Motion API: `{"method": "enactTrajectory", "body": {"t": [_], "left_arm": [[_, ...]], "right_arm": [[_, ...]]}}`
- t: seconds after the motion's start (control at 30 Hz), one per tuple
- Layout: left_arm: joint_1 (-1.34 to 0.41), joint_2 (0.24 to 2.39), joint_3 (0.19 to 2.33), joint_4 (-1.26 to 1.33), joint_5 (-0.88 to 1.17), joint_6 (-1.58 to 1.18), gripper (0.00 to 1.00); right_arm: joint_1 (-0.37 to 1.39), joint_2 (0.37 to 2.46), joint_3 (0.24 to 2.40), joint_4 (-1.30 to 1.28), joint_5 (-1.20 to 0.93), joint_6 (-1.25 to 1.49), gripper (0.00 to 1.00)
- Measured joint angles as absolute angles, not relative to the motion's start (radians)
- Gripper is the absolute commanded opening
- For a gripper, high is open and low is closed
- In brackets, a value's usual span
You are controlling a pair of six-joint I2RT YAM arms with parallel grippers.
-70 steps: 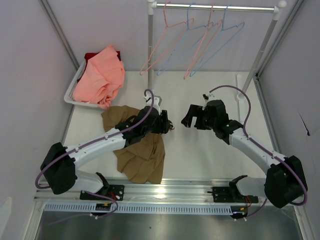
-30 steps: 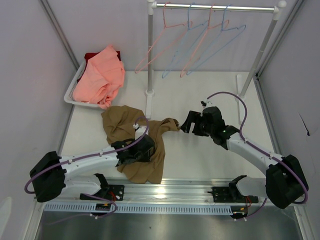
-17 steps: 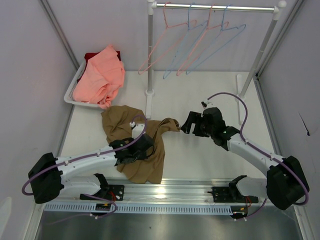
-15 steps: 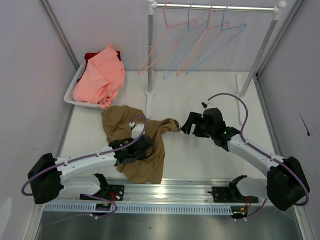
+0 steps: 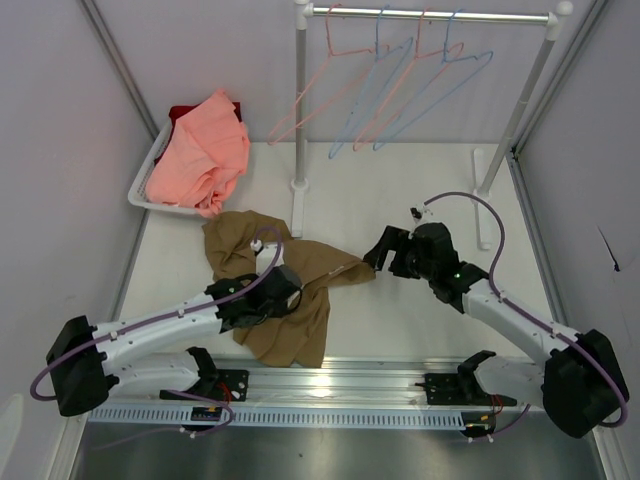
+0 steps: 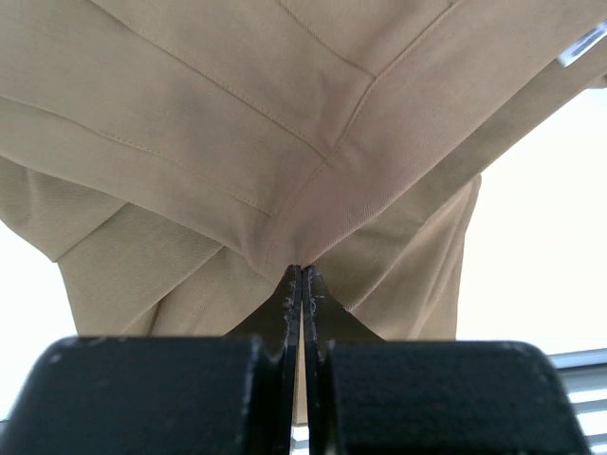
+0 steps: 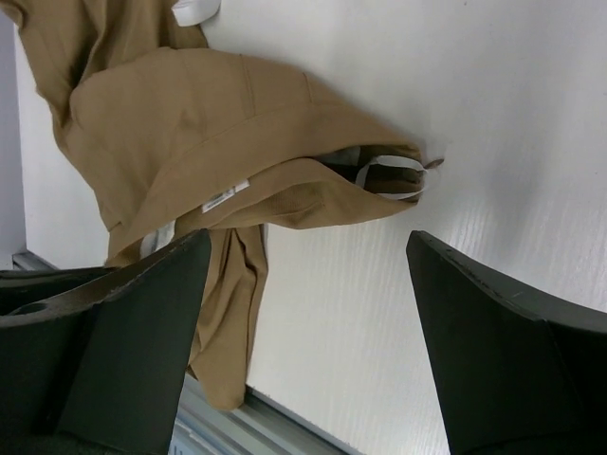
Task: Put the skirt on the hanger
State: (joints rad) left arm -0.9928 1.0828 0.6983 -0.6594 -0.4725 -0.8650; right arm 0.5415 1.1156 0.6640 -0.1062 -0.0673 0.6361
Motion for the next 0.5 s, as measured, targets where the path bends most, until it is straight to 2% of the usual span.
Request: {"method": "enactTrajectory", "body": {"t": [0.5], "left_arm": [[-0.902, 1.019, 0.867, -0.760, -0.499, -0.818, 0.00]], "right_arm": [[0.542, 1.348, 0.603, 0.011, -0.070, 0.675, 0.89]]}}
